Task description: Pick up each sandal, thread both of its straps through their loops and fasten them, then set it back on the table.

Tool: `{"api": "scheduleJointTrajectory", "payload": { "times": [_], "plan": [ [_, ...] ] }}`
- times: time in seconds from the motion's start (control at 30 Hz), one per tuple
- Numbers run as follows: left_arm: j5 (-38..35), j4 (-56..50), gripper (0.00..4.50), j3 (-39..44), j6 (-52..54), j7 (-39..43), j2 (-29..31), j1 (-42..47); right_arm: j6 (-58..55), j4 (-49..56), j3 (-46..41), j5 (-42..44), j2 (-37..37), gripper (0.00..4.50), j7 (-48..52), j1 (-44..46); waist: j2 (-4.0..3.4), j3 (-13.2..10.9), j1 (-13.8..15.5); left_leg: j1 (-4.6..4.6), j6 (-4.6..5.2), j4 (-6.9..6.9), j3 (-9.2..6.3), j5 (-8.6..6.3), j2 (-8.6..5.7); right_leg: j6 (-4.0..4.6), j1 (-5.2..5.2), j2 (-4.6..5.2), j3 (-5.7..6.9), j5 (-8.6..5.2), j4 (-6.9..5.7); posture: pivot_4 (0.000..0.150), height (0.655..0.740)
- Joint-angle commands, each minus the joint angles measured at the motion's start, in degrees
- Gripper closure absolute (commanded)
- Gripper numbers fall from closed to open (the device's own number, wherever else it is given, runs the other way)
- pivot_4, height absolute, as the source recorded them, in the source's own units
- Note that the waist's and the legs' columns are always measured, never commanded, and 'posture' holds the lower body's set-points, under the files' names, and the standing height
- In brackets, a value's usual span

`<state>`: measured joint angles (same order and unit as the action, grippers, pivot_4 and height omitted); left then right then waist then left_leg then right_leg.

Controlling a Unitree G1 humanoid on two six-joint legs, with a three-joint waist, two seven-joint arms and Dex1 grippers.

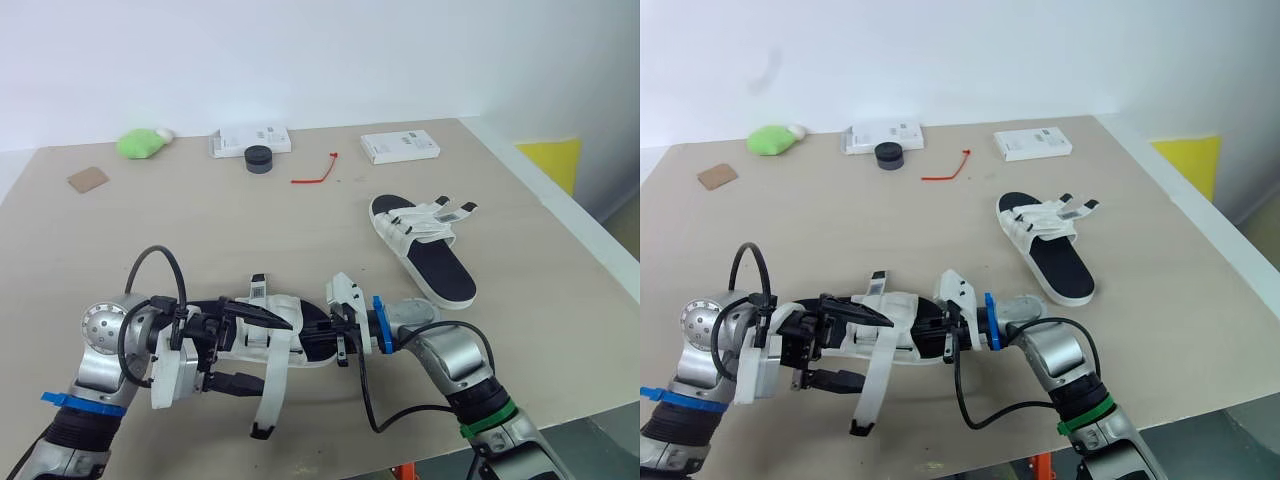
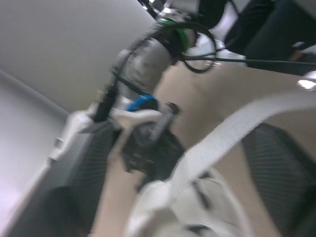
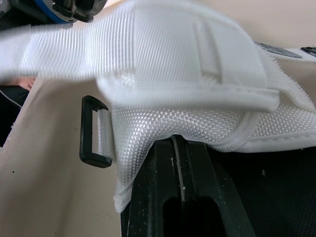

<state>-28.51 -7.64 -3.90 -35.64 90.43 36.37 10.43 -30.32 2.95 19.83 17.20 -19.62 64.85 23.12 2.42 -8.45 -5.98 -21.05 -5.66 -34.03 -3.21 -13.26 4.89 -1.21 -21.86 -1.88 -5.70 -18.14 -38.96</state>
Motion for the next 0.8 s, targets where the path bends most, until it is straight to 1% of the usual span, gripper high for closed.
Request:
{"api": "scheduleJointTrajectory", "payload": {
  "times": [0.03, 0.13, 0.2, 0.27, 0.33, 0.37, 0.47, 0.57, 0.63, 0.73, 0.8],
  "plan": [
    [-2.8, -5.0, 0.58, 1.5, 3.0, 0.8, 5.4, -5.2, -4.2, -5.2, 5.2, -1.4, -0.3, 4.5, -0.1, -3.5, -0.09, -0.1, -0.1, 0.02, 0.05, -0.01, 0.02, -0.03, 0.01, 0.01, -0.01, 0.0, -0.01, -0.02, 0.0, 0.15, 0.74],
    [-3.1, -7.2, 0.58, 2.6, 8.9, -2.1, 9.8, -9.4, -4.2, -5.3, 5.3, -1.3, -0.4, 4.5, 0.3, -3.3, -0.2, -0.2, 0.0, 0.01, 0.23, -0.03, 0.03, -0.13, 0.04, 0.04, -0.01, -0.01, 0.0, -0.11, 0.0, 0.15, 0.74],
    [-4.1, -9.4, 0.58, 3.5, 17.7, -6.4, 12.7, -12.2, -4.2, -5.5, 5.5, -1.3, -0.4, 4.5, 0.6, -3.0, -0.16, -0.2, 0.0, 0.0, 0.26, -0.06, 0.03, -0.15, 0.08, 0.06, -0.02, -0.03, 0.0, -0.12, -0.01, 0.15, 0.74],
    [-6.7, -12.4, 0.58, 4.6, 27.1, -13.3, 13.7, -13.4, -4.2, -5.6, 5.6, -1.3, -0.3, 4.5, 0.7, -2.8, -0.2, -0.2, 0.0, 0.0, 0.28, -0.08, 0.04, -0.17, 0.08, 0.04, -0.03, -0.01, -0.01, -0.13, -0.02, 0.15, 0.74],
    [-12.9, -16.4, 0.58, 5.1, 41.3, -21.0, 16.1, -14.6, -4.2, -5.8, 5.8, -1.5, -0.2, 4.5, 0.9, -2.6, -0.1, -0.3, 0.0, -0.01, 0.29, -0.1, 0.05, -0.18, 0.08, 0.02, -0.03, 0.0, 0.0, -0.14, -0.02, 0.15, 0.74],
    [-17.5, -18.8, 0.58, 5.0, 49.6, -24.0, 18.6, -16.2, -4.2, -5.9, 5.8, -1.6, -0.2, 4.5, 0.9, -2.5, -0.09, -0.3, 0.0, -0.01, 0.29, -0.11, 0.04, -0.18, 0.11, 0.02, -0.03, -0.02, 0.0, -0.14, -0.03, 0.15, 0.74],
    [-27.9, -24.1, 0.58, 4.6, 66.0, -29.3, 23.8, -21.3, -4.2, -6.0, 6.0, -1.7, -0.1, 4.5, 1.1, -2.3, -0.15, -0.3, -0.1, 0.0, 0.31, -0.1, 0.06, -0.25, 0.2, 0.06, -0.06, -0.1, -0.02, -0.2, -0.04, 0.15, 0.74],
    [-33.7, -25.6, 0.58, 5.2, 75.4, -33.1, 25.9, -24.2, -4.6, -5.5, 5.8, -1.7, -0.5, 4.5, 1.1, -2.5, -0.2, -0.4, -0.2, 0.04, 0.3, -0.09, 0.09, -0.33, 0.22, 0.08, -0.07, -0.12, -0.05, -0.26, -0.05, 0.15, 0.74],
    [-34.7, -26.0, 0.58, 5.8, 78.7, -33.6, 26.4, -25.5, -4.7, -5.3, 5.7, -1.6, -0.7, 4.5, 1.0, -2.7, -0.19, -0.4, -0.1, 0.03, 0.29, -0.1, 0.05, -0.34, 0.24, 0.09, -0.08, -0.16, -0.04, -0.26, -0.05, 0.15, 0.74],
    [-35.2, -25.8, 0.58, 6.4, 81.3, -35.4, 25.0, -26.1, -5.0, -5.0, 5.6, -1.4, -0.8, 4.5, 0.8, -2.9, -0.24, -0.4, -0.1, 0.05, 0.23, -0.1, 0.07, -0.37, 0.24, 0.1, -0.1, -0.16, -0.04, -0.26, -0.05, 0.15, 0.74],
    [-35.7, -24.3, 0.58, 4.6, 83.7, -39.9, 21.4, -23.4, -5.1, -4.8, 5.5, -1.3, -0.7, 4.5, 0.6, -3.1, -0.29, -0.4, 0.0, 0.06, 0.2, -0.1, 0.08, -0.38, 0.23, 0.11, -0.1, -0.16, -0.05, -0.26, -0.05, 0.15, 0.74]
  ]
}}
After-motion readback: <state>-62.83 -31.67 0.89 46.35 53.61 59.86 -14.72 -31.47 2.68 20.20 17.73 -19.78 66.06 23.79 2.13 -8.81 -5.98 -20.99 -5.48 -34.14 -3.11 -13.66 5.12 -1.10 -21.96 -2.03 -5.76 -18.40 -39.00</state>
